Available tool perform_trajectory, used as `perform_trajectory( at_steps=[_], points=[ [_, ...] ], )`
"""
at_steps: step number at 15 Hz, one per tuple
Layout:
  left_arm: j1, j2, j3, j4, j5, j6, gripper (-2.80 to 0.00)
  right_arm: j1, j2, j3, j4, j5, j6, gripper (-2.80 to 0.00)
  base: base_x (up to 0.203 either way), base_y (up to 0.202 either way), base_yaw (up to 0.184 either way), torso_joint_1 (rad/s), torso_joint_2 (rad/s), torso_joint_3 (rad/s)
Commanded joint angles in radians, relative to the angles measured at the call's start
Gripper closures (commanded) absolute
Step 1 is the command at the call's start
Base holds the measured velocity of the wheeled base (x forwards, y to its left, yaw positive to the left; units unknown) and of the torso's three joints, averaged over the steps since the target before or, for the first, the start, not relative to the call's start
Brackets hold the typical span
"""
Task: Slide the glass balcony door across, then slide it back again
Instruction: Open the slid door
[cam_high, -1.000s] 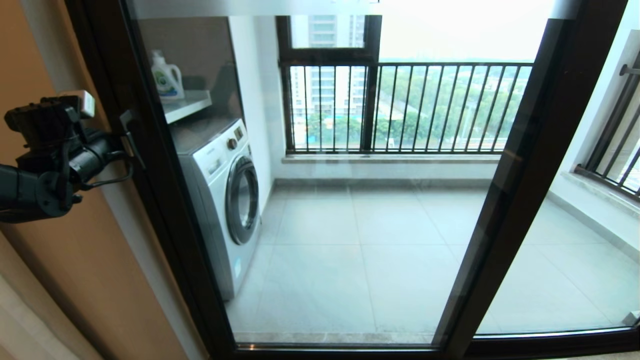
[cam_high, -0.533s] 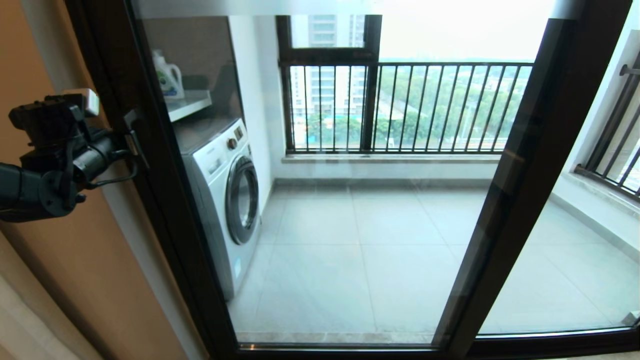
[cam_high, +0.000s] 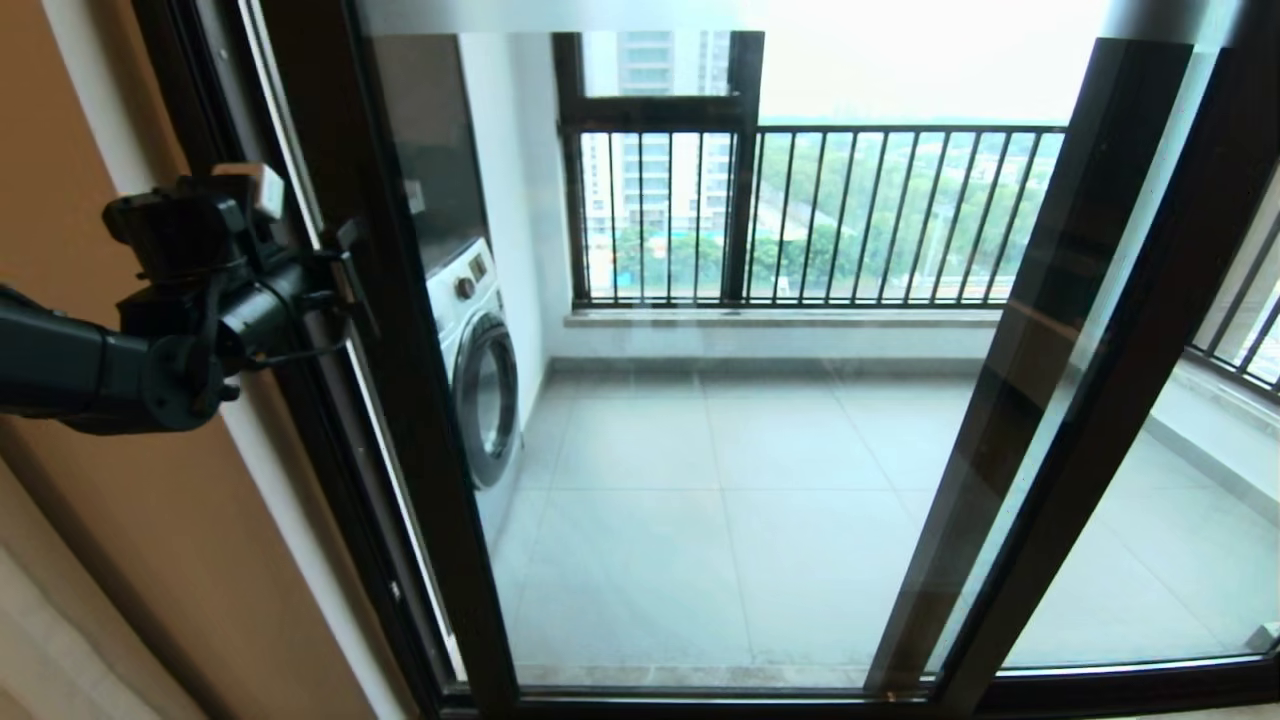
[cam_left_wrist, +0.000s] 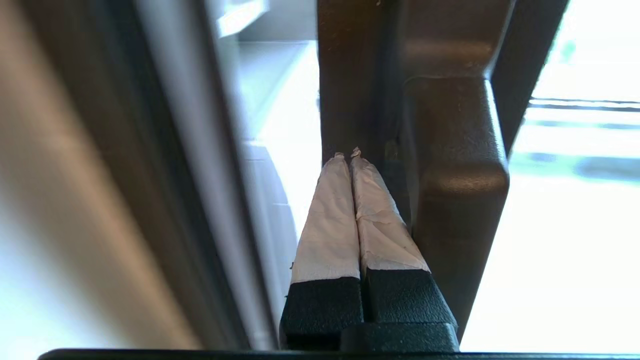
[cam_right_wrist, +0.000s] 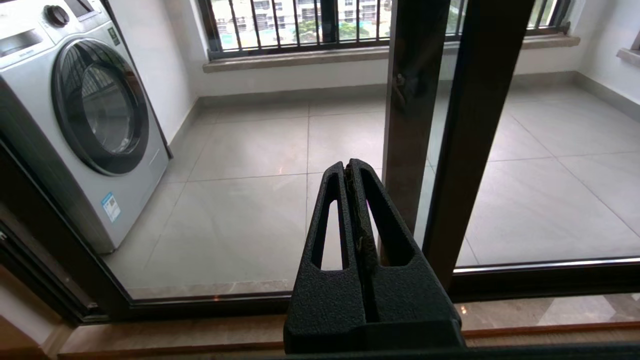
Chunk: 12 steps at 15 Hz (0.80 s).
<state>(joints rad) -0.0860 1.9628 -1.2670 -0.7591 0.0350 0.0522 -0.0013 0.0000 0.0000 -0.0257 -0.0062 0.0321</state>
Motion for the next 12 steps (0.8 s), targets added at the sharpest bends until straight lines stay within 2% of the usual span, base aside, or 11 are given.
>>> perform_trajectory(
  at_steps=[1, 7, 12],
  points=[
    [-0.053, 0.001, -0.004, -0.001, 0.0, 0.001, 0.0, 0.0, 0.0, 0.012, 0.0, 0.0, 0.0, 0.0, 0.0, 0.0, 0.0, 0.0, 0.0, 0.0],
    [-0.16, 0.044, -0.087, 0.018, 0.0, 0.015, 0.0, 0.0, 0.0, 0.012, 0.0, 0.0, 0.0, 0.0, 0.0, 0.0, 0.0, 0.0, 0.0, 0.0],
    [-0.277, 0.078, -0.131, 0.071, 0.008, 0.035, 0.0, 0.0, 0.0, 0.012, 0.0, 0.0, 0.0, 0.0, 0.0, 0.0, 0.0, 0.0, 0.0, 0.0]
  ],
)
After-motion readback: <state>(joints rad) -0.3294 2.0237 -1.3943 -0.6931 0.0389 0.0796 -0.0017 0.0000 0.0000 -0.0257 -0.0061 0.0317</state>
